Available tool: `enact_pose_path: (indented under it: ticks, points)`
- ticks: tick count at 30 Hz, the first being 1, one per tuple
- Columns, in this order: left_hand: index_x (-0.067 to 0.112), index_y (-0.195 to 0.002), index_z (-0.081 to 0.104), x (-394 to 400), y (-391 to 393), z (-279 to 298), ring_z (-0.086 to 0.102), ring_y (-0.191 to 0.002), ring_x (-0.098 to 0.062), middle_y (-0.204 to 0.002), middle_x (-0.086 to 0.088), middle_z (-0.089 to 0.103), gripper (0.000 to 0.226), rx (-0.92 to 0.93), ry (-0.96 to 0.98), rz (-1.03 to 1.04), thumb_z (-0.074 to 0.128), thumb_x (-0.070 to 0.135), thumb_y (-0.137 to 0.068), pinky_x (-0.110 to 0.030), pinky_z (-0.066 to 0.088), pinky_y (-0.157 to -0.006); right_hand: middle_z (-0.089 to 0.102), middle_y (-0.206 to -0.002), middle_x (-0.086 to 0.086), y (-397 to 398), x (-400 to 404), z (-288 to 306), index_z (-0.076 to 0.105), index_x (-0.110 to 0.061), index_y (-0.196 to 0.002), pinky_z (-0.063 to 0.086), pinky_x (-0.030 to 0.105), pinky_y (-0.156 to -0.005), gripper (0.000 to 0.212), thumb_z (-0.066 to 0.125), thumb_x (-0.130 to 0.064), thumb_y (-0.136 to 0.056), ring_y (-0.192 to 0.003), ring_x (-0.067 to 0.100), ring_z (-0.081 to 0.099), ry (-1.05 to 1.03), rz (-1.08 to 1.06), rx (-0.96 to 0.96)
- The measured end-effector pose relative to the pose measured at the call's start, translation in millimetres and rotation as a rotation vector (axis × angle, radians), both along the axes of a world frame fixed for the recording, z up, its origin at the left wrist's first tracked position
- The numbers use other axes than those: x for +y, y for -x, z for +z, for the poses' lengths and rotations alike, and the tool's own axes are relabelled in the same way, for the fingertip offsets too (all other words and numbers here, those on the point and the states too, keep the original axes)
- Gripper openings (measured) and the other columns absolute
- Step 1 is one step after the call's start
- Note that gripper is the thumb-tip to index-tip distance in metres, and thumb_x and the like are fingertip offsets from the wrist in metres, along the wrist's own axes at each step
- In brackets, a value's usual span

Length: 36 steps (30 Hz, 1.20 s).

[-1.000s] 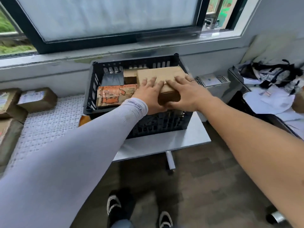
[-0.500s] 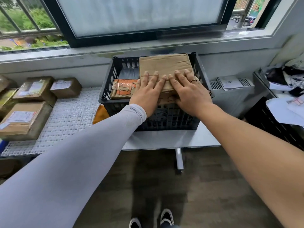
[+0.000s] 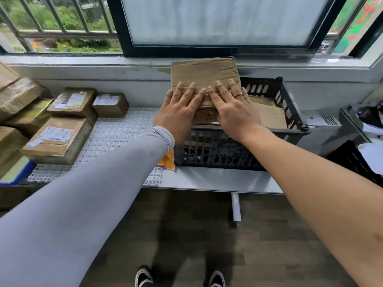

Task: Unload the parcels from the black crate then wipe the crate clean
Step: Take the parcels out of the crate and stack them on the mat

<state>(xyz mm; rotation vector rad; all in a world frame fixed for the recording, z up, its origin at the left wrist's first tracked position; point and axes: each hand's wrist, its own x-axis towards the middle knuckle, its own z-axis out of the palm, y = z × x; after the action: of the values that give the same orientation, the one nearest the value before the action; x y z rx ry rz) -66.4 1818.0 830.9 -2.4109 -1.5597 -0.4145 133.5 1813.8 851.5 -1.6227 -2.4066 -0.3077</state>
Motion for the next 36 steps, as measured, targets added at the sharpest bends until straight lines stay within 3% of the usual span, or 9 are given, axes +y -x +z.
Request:
enact_pose_path:
  ticks: [4,16,25,33,36]
  points:
    - [0.026,-0.166,0.005,3,76,7,0.006,-0.158,-0.039,-0.173,-0.009,0.009,0.069,0.017,0.021,0.0,0.032,0.027,-0.102,-0.051,0.007,-0.128,0.013,-0.172,0.009,75,5,5,0.016,-0.023,-0.165,0.011,0.057,-0.127,0.063,0.041,-0.02,-0.108,-0.158,0.038,0.005,0.004,-0.004,-0.007]
    - [0.024,-0.166,0.016,7,280,-21,0.017,-0.156,-0.041,-0.171,-0.012,0.021,0.071,0.029,0.042,0.016,0.043,0.013,-0.101,-0.053,0.015,-0.128,0.013,-0.172,0.008,282,16,-26,0.014,-0.024,-0.165,0.007,0.057,-0.127,0.059,0.032,-0.022,-0.109,-0.158,0.039,0.006,0.071,-0.005,-0.003]
    - [0.023,-0.165,0.021,4,338,-72,0.025,-0.154,-0.04,-0.168,-0.013,0.027,0.073,0.058,0.122,0.062,0.046,0.013,-0.098,-0.054,0.018,-0.126,0.011,-0.172,0.008,345,21,-76,0.014,-0.025,-0.165,0.007,0.057,-0.126,0.06,0.034,-0.022,-0.109,-0.157,0.04,0.007,0.204,0.002,-0.042]
    - [0.028,-0.166,0.003,13,364,-108,0.012,-0.159,-0.033,-0.173,-0.007,0.012,0.075,0.108,0.254,0.15,0.039,0.017,-0.101,-0.05,0.008,-0.129,0.009,-0.172,0.01,374,42,-124,0.01,-0.023,-0.165,0.008,0.058,-0.127,0.061,0.034,-0.019,-0.109,-0.157,0.04,0.006,0.274,0.067,-0.016]
    - [0.03,-0.165,-0.006,22,368,-123,0.004,-0.16,-0.029,-0.174,-0.004,0.003,0.076,0.145,0.339,0.18,0.036,0.018,-0.103,-0.05,0.003,-0.129,0.006,-0.173,0.01,381,52,-144,0.007,-0.023,-0.165,0.002,0.056,-0.125,0.063,0.035,-0.02,-0.109,-0.158,0.04,0.002,0.33,0.077,-0.007]
